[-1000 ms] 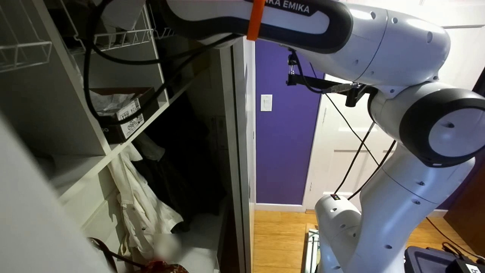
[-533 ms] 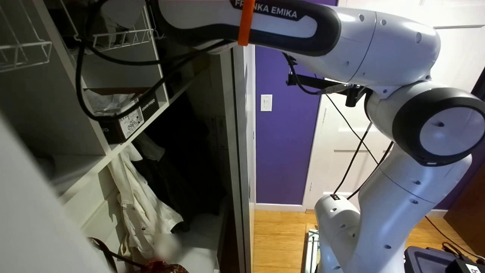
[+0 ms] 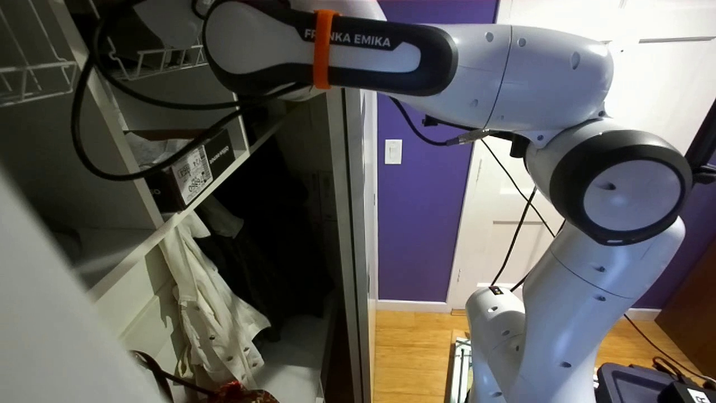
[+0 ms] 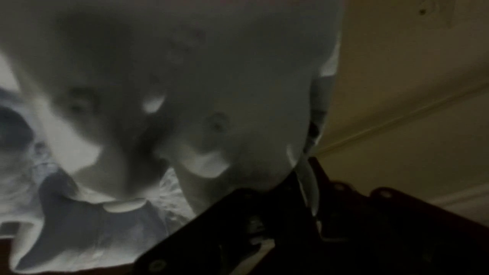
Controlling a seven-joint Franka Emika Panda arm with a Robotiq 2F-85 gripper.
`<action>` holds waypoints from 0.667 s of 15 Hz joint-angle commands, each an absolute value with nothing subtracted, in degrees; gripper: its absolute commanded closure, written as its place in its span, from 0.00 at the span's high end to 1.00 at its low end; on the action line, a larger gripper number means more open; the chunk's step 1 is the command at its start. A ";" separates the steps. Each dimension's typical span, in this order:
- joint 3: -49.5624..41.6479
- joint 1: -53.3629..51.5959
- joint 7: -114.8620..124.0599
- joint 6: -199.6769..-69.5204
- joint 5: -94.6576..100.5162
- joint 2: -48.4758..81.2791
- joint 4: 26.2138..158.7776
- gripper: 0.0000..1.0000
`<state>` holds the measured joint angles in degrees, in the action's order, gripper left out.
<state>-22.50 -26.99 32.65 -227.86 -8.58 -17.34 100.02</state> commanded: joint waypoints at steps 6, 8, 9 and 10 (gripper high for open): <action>-12.39 -13.12 45.40 -229.24 -14.12 -12.62 99.76 0.03; -10.91 -11.47 46.14 -228.17 -14.99 -12.87 100.50 0.03; -10.30 -10.82 46.51 -227.85 -15.25 -12.96 100.65 0.03; -9.82 -10.26 46.75 -227.39 -15.62 -13.17 100.72 0.03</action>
<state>-12.31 -12.84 44.89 -228.63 -13.53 -12.84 100.40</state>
